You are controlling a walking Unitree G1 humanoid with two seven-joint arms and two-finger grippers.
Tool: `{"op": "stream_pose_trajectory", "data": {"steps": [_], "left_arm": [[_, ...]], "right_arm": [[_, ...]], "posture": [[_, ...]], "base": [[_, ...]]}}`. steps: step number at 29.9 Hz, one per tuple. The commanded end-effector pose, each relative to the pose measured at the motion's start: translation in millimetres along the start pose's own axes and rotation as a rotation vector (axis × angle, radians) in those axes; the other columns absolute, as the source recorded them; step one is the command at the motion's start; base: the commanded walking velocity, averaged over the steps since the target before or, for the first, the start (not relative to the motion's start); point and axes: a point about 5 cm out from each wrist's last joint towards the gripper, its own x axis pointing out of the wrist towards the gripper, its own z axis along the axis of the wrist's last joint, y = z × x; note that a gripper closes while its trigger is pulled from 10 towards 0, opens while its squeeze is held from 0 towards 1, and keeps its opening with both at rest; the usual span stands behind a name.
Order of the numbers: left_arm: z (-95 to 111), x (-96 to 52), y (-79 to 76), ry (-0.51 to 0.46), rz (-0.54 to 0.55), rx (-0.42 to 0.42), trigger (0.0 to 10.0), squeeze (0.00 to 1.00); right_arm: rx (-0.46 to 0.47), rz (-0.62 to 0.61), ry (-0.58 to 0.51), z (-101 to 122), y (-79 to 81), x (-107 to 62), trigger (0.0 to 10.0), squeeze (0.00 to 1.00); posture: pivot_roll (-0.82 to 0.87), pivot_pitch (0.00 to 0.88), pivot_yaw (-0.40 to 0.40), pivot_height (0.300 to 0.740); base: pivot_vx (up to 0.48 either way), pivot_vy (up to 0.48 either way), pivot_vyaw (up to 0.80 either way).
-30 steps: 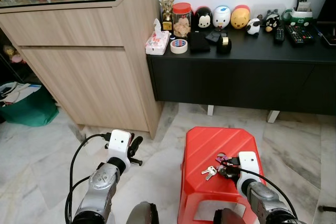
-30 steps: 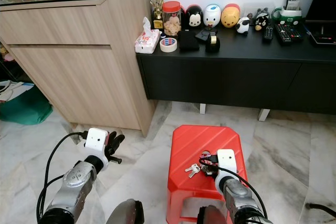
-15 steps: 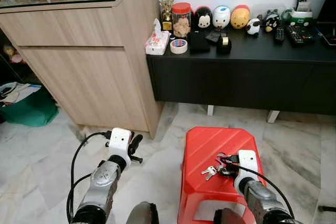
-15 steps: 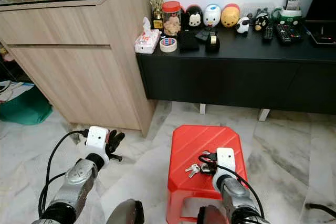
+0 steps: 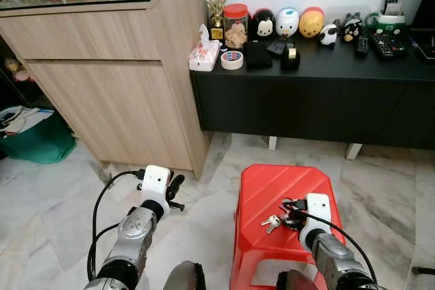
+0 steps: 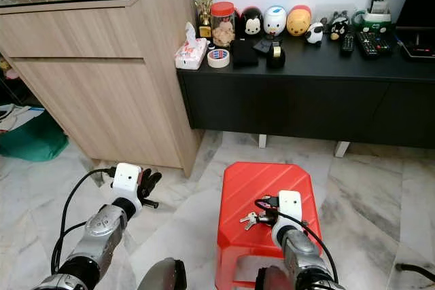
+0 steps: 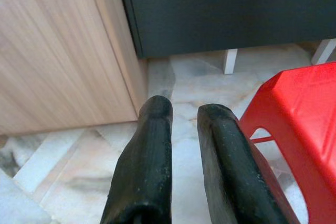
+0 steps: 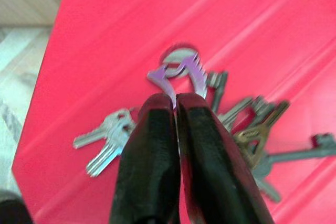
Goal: Hang keys on a hook
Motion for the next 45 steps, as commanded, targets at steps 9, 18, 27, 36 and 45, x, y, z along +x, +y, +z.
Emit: {"op": "stream_pose_trajectory", "data": {"steps": [9,18,27,36,45], "left_arm": [[-0.9,-3.6,9.5,-0.012,0.022,0.013,10.0,0.0],[-0.6,-6.1,5.9,-0.028,0.006,0.018,10.0,0.0],[-4.4,-11.8,5.8,-0.027,0.004,0.014,10.0,0.0],[-1.3,-20.1,1.5,-0.048,-0.004,0.02,10.0,0.0],[-7.2,-23.5,5.5,-0.018,0.003,0.018,10.0,0.0]], "right_arm": [[-0.056,-0.027,-0.041,33.5,-22.0,0.9,10.0,1.0],[-0.046,-0.012,0.009,18.4,-14.3,1.2,10.0,1.0],[-0.096,-0.007,0.099,-1.5,-10.8,-1.0,10.0,0.0],[-0.086,-0.031,0.094,1.3,-15.8,-1.5,10.0,0.0],[-0.073,-0.028,0.107,-4.2,-14.3,-2.3,10.0,0.0]], "posture": [[0.02,0.009,0.09,0.62],[0.03,0.025,0.1,0.62],[0.04,0.052,0.1,0.62],[0.05,0.088,0.1,0.62],[0.06,0.089,0.105,0.62]], "base": [[0.0,0.0,0.0],[0.0,0.0,0.0],[0.0,0.0,0.0],[0.0,0.0,0.0],[0.0,0.0,0.0]]}}
